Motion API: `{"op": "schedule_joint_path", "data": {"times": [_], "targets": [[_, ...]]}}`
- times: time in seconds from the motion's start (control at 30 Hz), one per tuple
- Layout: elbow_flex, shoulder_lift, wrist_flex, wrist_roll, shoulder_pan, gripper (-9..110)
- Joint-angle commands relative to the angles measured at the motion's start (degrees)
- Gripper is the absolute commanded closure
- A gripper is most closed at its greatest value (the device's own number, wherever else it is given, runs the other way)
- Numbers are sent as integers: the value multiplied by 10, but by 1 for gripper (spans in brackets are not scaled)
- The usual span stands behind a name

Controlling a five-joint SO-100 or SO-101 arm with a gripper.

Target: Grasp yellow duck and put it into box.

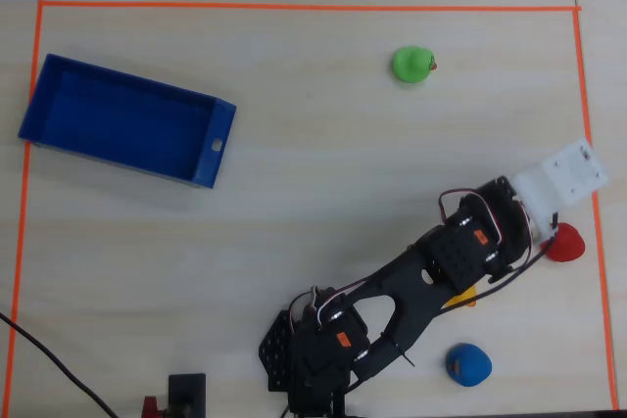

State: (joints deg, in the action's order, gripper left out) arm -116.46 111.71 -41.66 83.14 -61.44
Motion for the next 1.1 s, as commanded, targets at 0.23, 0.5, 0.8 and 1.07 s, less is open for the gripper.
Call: {"op": "schedule_joint_path", "data": {"times": [0.23,0.5,0.8,1.07], "targets": [[-78,200,-273,6,-69,94],[-127,260,-274,2,-63,74],[-60,199,-313,-33,-82,61],[90,17,-277,-96,-106,62]]}}
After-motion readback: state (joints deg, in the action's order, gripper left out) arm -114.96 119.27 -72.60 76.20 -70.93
